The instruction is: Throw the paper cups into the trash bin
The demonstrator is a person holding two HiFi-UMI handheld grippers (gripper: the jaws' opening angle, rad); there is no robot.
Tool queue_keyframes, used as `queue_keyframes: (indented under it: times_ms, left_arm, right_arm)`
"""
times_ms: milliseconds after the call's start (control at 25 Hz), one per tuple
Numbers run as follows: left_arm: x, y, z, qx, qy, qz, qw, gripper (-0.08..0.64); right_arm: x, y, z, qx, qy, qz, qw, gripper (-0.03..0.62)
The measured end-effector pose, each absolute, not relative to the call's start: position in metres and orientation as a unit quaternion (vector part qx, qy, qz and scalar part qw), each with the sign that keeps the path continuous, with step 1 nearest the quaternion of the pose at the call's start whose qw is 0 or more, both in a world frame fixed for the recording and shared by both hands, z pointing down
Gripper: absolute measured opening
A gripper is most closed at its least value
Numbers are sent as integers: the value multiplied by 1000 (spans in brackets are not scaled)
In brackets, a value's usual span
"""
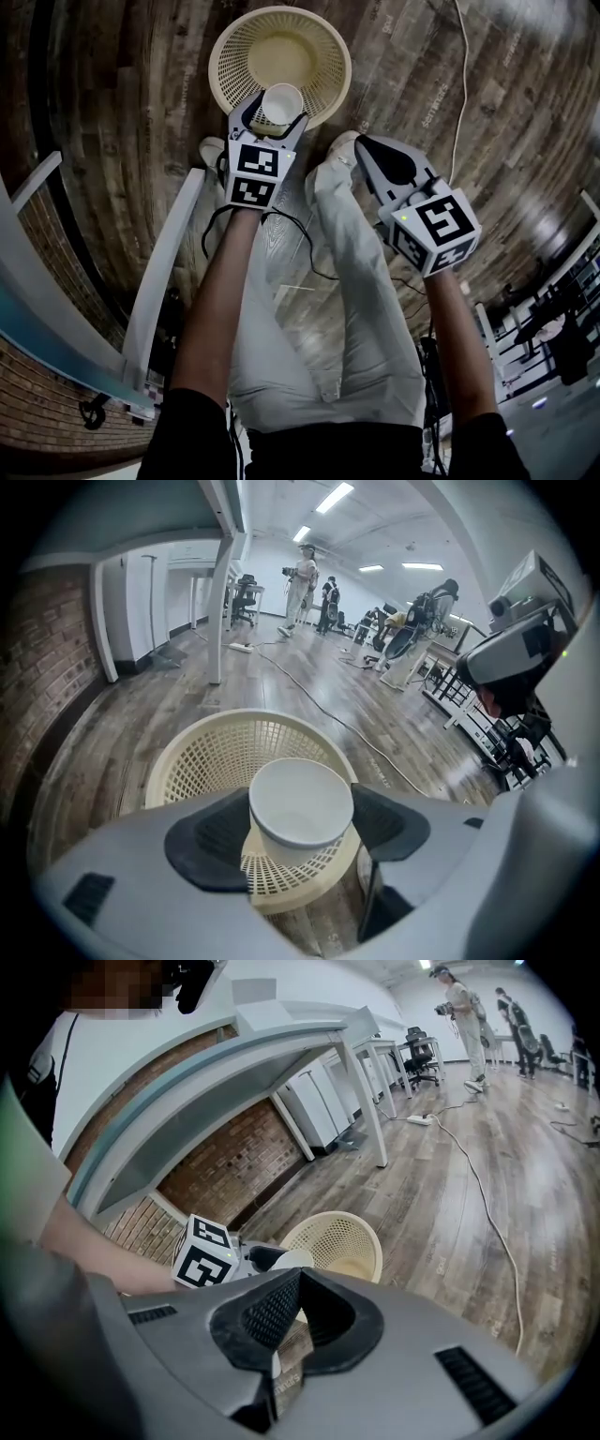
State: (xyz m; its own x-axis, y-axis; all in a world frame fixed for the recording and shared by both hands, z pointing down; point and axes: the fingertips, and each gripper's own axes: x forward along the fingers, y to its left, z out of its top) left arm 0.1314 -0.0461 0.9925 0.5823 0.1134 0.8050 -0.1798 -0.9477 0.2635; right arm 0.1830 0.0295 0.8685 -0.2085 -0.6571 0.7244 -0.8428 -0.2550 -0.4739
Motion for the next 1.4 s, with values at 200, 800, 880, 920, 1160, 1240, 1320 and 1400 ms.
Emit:
queue_keyframes:
  times_ms: [200,800,880,920,1160,1240,1320,1400]
  left_arm:
    - [130,-49,998,871,-27,463,163,341]
    - [128,-53,965,871,-9,458,176,342]
    - [126,-55,954,870,-2,462,170,273]
    - [125,-55,947,871,1,464,163,249]
    - [137,-60,898,884,0,448,136,132]
    - [143,-57,880,890,2,435,138,89]
    - [148,-54,862,895,11,423,138,55]
    - [152,-53,844,900,17,415,134,30]
  right_arm:
    - [178,31,871,617,-604,495,95,3]
    - [183,28,850,620,-603,492,95,3]
    - [186,24,839,622,-607,485,94,3]
    - [188,22,833,623,-609,482,94,3]
    - [196,13,791,627,-623,459,93,3]
    - [196,12,779,628,-623,456,96,3]
    - [196,9,764,628,-625,454,94,3]
    - [195,5,746,627,-631,447,95,3]
